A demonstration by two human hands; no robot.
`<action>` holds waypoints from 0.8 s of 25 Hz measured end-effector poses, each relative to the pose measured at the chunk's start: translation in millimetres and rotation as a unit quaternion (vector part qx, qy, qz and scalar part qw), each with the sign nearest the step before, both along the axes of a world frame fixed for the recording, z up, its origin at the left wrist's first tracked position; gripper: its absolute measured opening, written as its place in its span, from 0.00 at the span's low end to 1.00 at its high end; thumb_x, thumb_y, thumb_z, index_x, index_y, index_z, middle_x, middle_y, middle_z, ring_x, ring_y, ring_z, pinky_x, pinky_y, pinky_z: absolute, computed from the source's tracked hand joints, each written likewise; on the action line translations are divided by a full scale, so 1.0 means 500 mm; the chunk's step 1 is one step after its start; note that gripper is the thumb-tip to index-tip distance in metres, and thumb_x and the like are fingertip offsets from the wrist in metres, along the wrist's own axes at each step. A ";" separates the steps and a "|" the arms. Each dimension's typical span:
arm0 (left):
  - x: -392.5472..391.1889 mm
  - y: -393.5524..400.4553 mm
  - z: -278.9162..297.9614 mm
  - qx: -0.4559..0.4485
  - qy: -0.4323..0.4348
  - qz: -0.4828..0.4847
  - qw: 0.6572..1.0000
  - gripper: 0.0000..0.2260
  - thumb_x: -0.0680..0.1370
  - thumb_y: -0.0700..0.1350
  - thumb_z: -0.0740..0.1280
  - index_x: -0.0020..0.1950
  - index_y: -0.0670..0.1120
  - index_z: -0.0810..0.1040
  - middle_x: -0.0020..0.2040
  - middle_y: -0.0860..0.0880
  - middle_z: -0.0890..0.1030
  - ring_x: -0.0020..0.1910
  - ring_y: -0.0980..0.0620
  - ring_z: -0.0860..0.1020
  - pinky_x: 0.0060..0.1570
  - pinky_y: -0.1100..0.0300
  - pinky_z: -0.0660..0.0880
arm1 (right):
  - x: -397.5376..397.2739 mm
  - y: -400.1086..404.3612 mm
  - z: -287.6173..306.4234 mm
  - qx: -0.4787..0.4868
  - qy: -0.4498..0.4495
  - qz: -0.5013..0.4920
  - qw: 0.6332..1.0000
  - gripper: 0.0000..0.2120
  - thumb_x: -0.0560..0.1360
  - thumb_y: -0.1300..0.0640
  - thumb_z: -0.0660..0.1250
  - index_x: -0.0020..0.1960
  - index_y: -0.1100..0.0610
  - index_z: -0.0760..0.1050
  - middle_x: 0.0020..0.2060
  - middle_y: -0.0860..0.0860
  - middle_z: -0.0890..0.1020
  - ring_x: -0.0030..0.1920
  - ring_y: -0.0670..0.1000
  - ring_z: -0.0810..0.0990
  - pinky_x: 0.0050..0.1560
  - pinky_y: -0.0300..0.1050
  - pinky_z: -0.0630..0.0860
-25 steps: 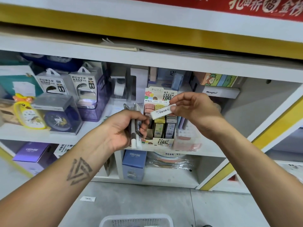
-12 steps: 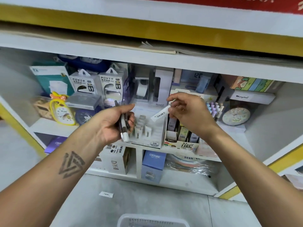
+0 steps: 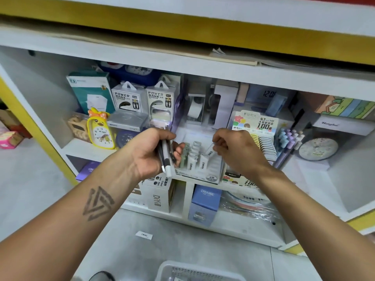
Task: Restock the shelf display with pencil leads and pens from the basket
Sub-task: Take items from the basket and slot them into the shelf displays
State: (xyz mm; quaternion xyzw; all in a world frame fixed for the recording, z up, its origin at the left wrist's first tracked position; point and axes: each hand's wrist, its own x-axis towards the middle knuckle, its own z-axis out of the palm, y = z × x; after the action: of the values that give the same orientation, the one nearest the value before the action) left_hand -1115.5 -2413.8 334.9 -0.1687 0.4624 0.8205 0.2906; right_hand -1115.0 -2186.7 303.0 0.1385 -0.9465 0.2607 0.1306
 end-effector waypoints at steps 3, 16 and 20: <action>-0.002 -0.002 -0.005 0.012 0.003 0.011 1.000 0.02 0.79 0.37 0.61 0.49 0.38 0.72 0.42 0.37 0.81 0.30 0.49 0.76 0.29 0.61 0.72 | 0.000 -0.005 -0.006 0.017 -0.014 0.008 1.000 0.03 0.76 0.64 0.71 0.49 0.58 0.81 0.41 0.52 0.84 0.42 0.50 0.82 0.47 0.50 0.81; 0.039 -0.070 -0.034 -0.016 0.009 -0.014 1.000 0.05 0.82 0.37 0.58 0.54 0.37 0.71 0.52 0.30 0.82 0.45 0.38 0.85 0.44 0.50 0.82 | 0.027 -0.100 0.007 -0.025 -0.066 0.031 0.997 0.11 0.80 0.57 0.66 0.59 0.50 0.81 0.48 0.44 0.81 0.48 0.46 0.80 0.48 0.40 0.76; 0.071 -0.099 -0.040 0.015 0.007 -0.051 0.999 0.09 0.81 0.37 0.61 0.56 0.34 0.77 0.49 0.33 0.83 0.45 0.38 0.85 0.42 0.48 0.83 | 0.056 -0.189 0.009 -0.248 -0.248 0.015 0.936 0.14 0.77 0.46 0.70 0.61 0.49 0.78 0.47 0.49 0.85 0.41 0.46 0.81 0.37 0.41 0.74</action>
State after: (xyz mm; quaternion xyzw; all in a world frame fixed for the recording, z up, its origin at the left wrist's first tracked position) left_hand -1080.0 -2463.0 314.7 -0.1348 0.4599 0.8128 0.3311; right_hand -1086.9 -2281.1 307.6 0.0469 -0.8520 0.5150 -0.0818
